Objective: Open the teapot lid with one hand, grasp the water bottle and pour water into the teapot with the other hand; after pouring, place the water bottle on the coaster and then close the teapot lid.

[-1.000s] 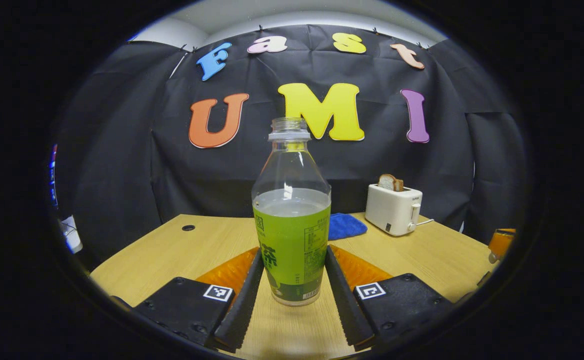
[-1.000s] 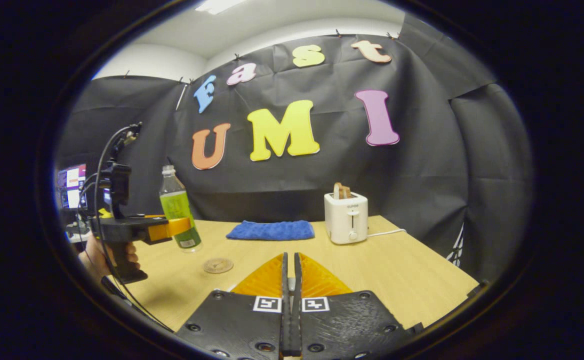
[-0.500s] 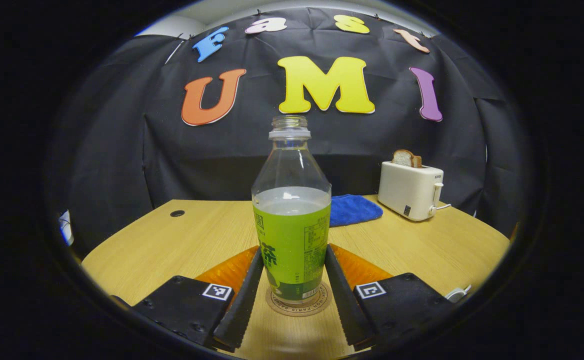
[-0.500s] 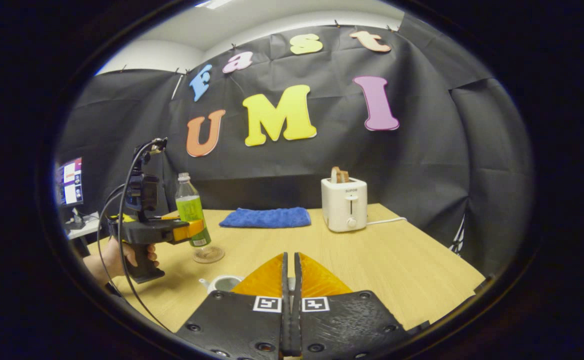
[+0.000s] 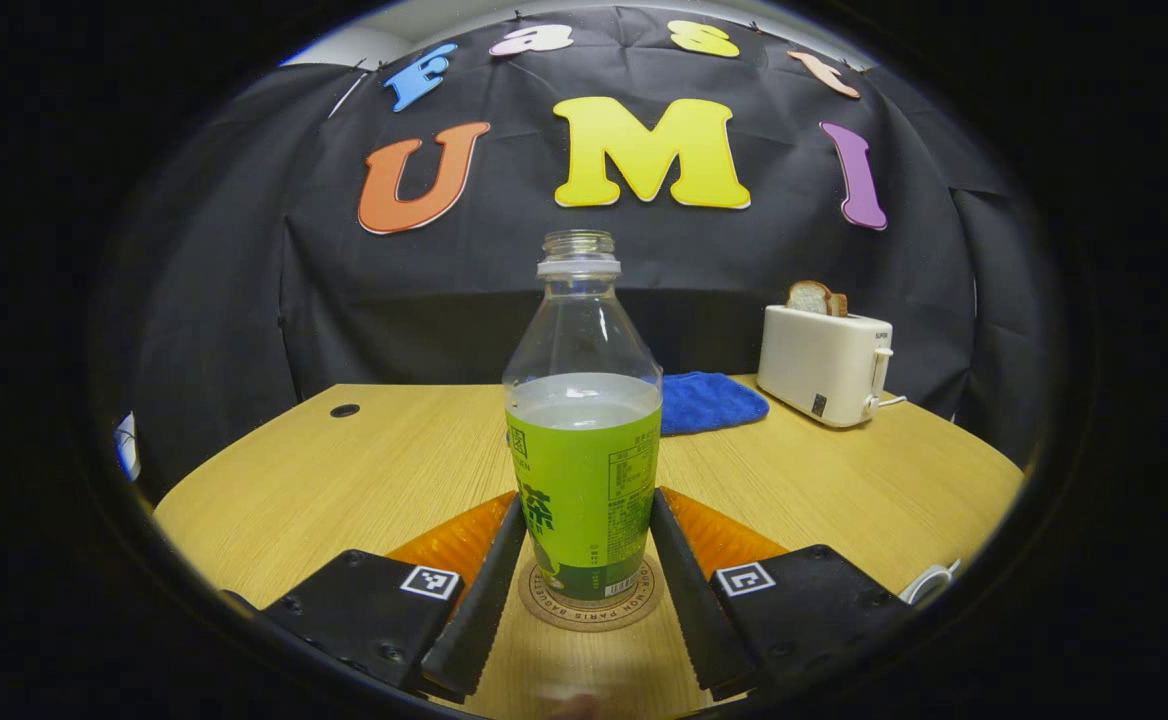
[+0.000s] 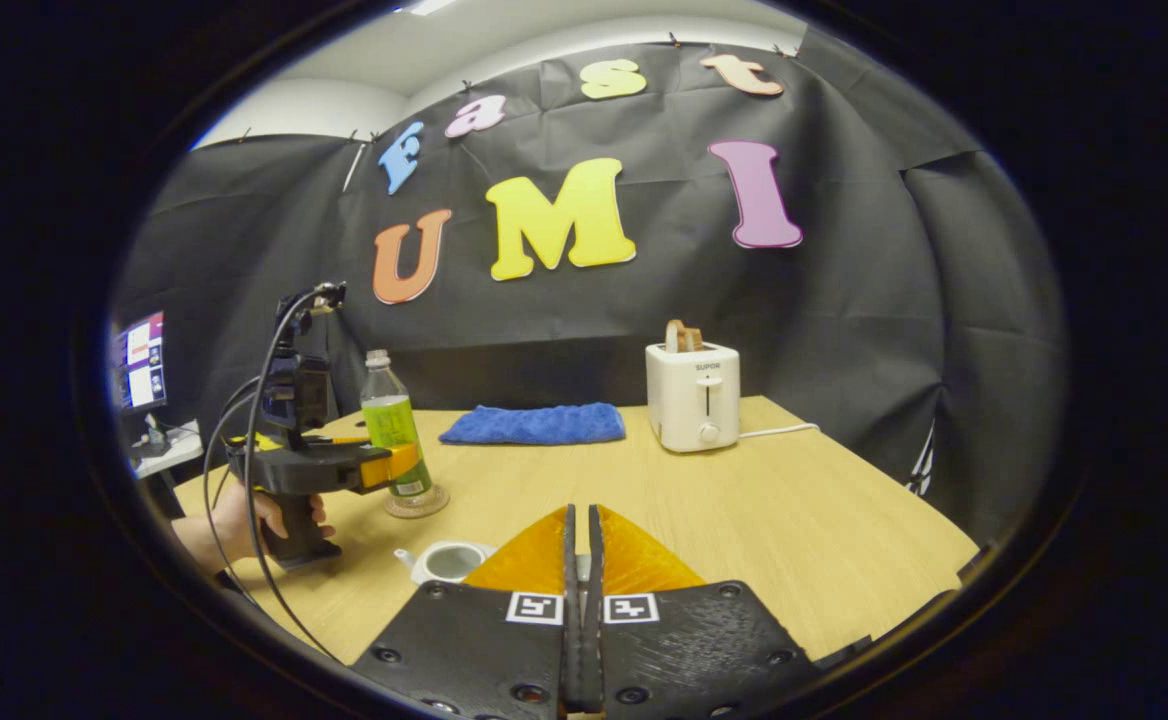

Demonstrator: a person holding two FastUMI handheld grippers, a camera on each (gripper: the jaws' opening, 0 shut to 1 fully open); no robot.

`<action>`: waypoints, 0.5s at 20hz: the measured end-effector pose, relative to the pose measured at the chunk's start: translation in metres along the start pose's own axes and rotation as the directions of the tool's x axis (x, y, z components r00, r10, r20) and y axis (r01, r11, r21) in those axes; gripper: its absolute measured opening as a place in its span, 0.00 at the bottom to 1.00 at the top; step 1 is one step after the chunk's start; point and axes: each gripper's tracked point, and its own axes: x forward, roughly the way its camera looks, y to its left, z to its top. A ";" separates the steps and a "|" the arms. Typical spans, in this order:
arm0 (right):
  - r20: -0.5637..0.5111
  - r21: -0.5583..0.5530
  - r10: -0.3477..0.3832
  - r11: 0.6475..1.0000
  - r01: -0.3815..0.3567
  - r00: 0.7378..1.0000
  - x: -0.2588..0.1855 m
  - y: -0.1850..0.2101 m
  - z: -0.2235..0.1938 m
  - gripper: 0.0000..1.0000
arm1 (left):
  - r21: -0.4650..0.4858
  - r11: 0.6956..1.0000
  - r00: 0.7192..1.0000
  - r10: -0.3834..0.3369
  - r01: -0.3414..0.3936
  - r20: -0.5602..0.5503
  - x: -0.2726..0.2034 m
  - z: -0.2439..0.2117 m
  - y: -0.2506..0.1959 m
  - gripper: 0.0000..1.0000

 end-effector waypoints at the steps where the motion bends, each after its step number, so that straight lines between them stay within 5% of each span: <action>1: -0.001 0.000 -0.001 1.000 0.001 1.000 0.000 0.000 0.001 0.00 | -0.001 1.000 1.000 0.001 -0.001 0.007 -0.001 0.002 0.000 0.79; 4: 0.003 -0.002 -0.001 1.000 0.001 1.000 -0.003 0.001 0.001 0.00 | -0.002 1.000 1.000 -0.011 0.011 0.013 -0.002 0.003 -0.003 0.79; 6: 0.005 -0.003 -0.001 1.000 0.001 1.000 -0.003 0.001 0.002 0.00 | -0.005 1.000 1.000 -0.018 0.018 0.010 -0.003 0.001 -0.005 1.00; 10: 0.018 -0.010 0.003 1.000 -0.003 1.000 -0.007 0.005 0.008 0.00 | -0.015 1.000 1.000 0.010 -0.010 -0.002 -0.015 -0.001 0.004 0.99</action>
